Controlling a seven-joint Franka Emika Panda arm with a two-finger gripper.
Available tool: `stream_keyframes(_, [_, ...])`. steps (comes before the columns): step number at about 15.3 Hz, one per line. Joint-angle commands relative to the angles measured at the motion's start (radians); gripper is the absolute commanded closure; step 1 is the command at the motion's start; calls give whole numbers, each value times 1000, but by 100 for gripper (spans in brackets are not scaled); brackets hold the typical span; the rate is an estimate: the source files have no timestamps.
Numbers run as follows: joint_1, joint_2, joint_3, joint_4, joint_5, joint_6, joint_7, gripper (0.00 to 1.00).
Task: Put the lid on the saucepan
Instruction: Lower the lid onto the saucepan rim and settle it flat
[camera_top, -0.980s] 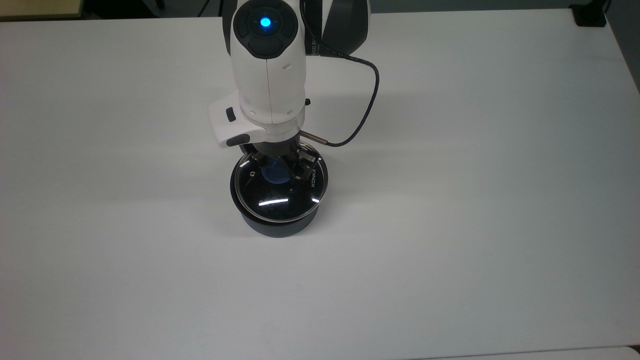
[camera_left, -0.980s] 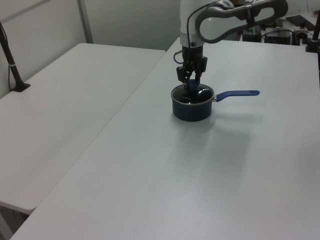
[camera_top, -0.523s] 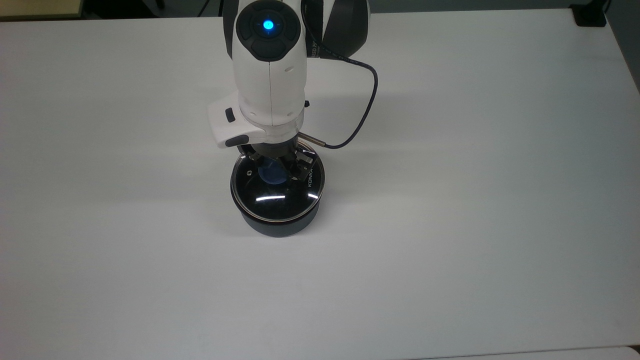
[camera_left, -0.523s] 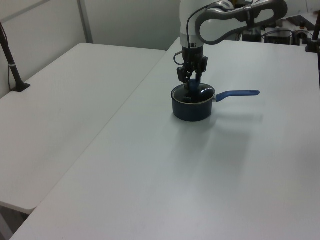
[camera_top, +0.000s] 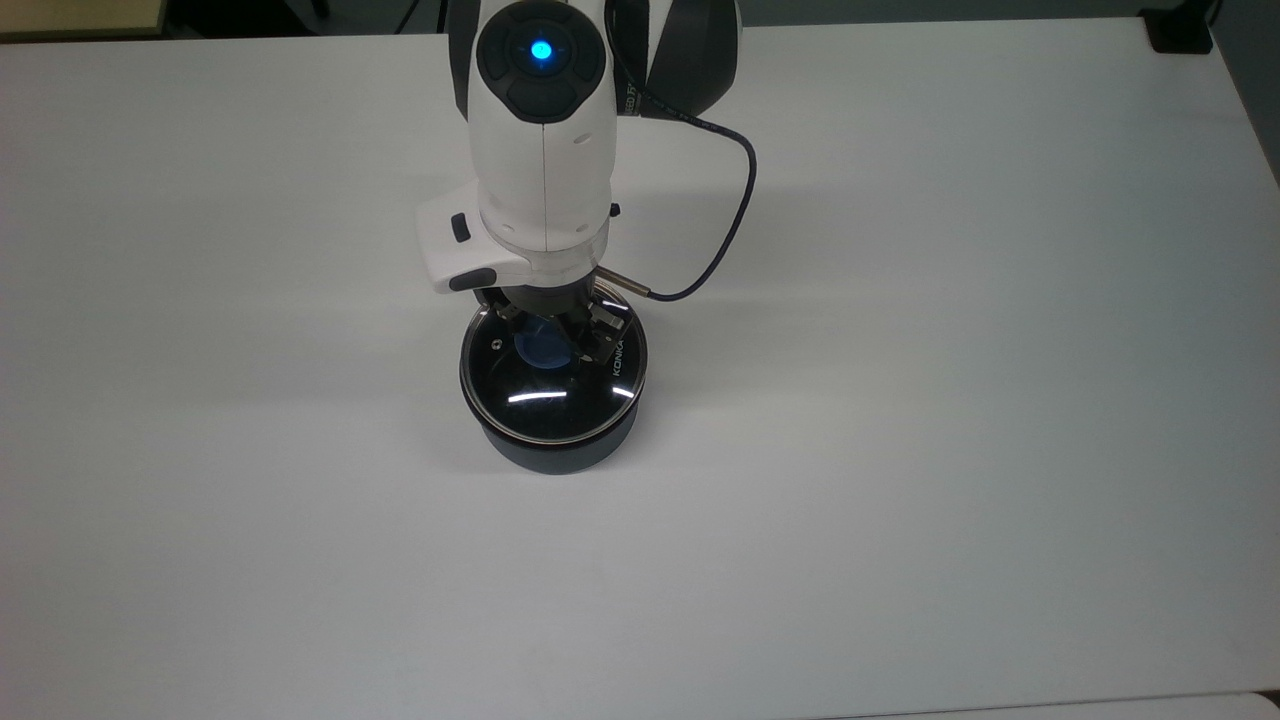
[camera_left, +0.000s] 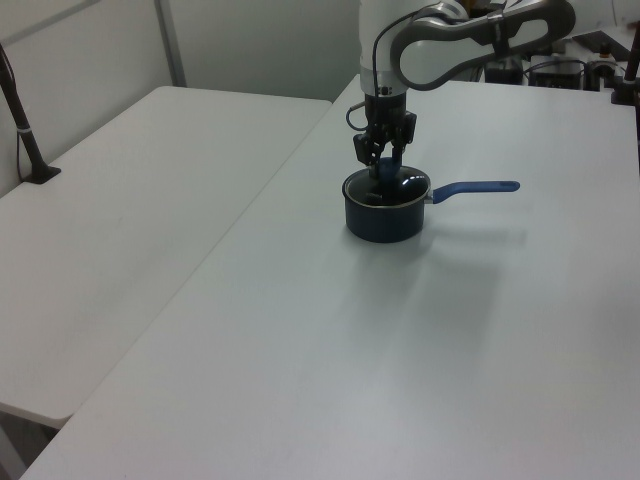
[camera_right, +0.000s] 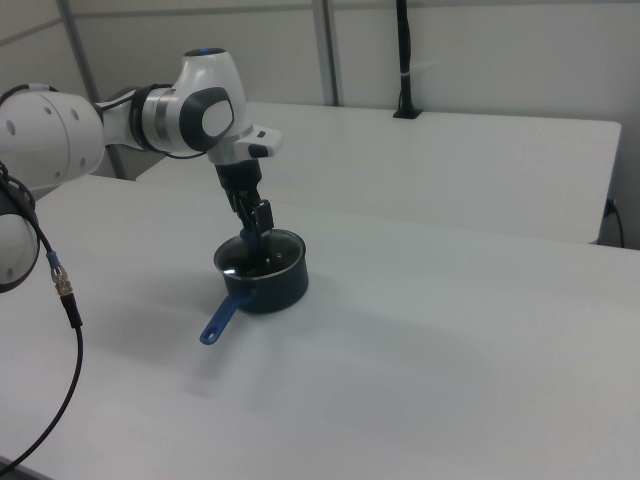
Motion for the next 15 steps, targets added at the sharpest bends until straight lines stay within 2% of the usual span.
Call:
stream_keyframes(1, [1,-1,4,-6,-37,-2,52,79])
stream_keyframes(15, [-3,-18,-4,-4,-48,46,72,79])
